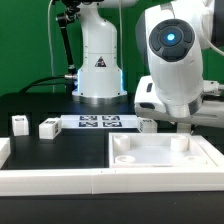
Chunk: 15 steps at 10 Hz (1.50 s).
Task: Assemble square table
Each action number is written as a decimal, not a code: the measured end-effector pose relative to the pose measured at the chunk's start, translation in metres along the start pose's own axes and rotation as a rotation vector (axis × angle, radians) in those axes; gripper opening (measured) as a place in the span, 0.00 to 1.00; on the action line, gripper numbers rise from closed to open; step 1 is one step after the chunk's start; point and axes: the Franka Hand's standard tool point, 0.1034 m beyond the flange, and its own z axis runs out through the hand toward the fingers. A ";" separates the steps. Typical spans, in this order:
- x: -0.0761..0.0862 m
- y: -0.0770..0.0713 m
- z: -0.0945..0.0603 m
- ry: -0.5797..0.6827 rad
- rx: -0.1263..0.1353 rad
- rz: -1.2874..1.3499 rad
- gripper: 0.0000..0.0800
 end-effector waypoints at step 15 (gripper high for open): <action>-0.011 -0.002 -0.114 0.385 0.048 -0.099 0.36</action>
Offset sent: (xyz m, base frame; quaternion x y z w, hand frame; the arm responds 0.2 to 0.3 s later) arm 0.0052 -0.0156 0.0383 -0.0036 -0.0215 -0.0016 0.9998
